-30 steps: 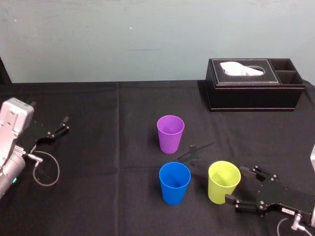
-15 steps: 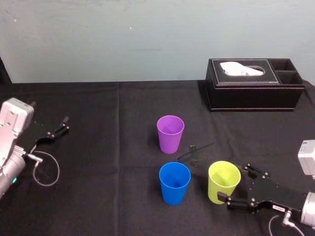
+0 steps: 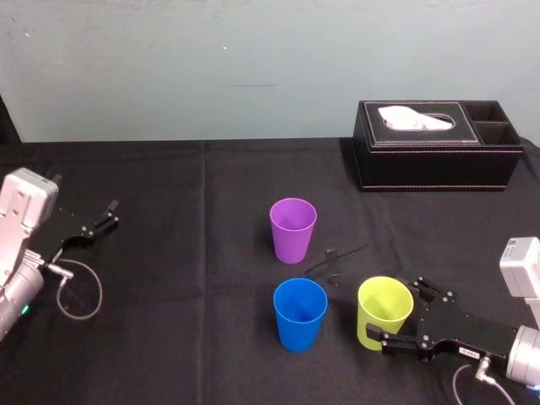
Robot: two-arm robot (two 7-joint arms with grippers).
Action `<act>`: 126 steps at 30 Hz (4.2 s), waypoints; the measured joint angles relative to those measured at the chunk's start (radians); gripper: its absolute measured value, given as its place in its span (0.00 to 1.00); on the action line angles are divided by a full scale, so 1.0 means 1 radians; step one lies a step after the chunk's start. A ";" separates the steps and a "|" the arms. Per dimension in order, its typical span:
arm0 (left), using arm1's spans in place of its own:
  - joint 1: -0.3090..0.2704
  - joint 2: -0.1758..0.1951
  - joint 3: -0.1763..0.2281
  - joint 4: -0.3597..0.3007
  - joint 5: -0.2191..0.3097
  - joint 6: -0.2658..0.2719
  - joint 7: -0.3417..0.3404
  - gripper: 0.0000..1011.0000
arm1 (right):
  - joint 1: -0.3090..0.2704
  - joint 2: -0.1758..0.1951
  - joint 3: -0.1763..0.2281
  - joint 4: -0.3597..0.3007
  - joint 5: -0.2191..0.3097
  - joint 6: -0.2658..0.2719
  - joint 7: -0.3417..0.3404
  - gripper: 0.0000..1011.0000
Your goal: Stack the three plastic cups sequentially using one hand.
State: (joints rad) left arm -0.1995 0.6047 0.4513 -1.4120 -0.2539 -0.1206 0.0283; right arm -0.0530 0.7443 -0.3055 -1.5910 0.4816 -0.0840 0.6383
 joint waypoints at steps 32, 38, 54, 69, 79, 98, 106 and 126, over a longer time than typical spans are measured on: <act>0.000 0.000 0.000 0.000 0.000 0.000 0.000 1.00 | -0.004 0.004 0.004 -0.004 0.005 -0.002 0.005 0.73; 0.000 0.000 0.000 0.000 0.000 0.000 0.000 1.00 | -0.029 0.016 0.033 -0.056 0.005 0.007 -0.031 0.73; 0.000 0.000 0.000 0.000 0.000 0.000 0.000 1.00 | -0.003 0.036 0.112 -0.205 0.026 0.150 -0.125 0.73; 0.000 0.000 0.000 0.000 0.000 0.000 0.000 1.00 | 0.173 -0.050 0.025 -0.200 0.007 0.246 -0.164 0.73; 0.000 0.000 0.000 0.000 0.000 0.000 0.000 1.00 | 0.255 -0.116 -0.059 -0.167 -0.081 0.268 -0.201 0.73; 0.000 0.000 0.000 0.000 0.000 0.000 0.000 1.00 | 0.337 -0.201 -0.117 -0.086 -0.146 0.290 -0.201 0.73; 0.000 0.000 0.000 0.000 0.000 0.000 0.000 1.00 | 0.365 -0.229 -0.129 -0.045 -0.165 0.294 -0.198 0.73; 0.000 0.000 0.000 0.000 0.000 0.000 0.000 1.00 | 0.416 -0.278 -0.152 0.043 -0.199 0.288 -0.183 0.73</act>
State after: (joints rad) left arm -0.1996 0.6047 0.4514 -1.4120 -0.2539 -0.1205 0.0283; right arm 0.3630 0.4665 -0.4577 -1.5476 0.2821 0.2043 0.4555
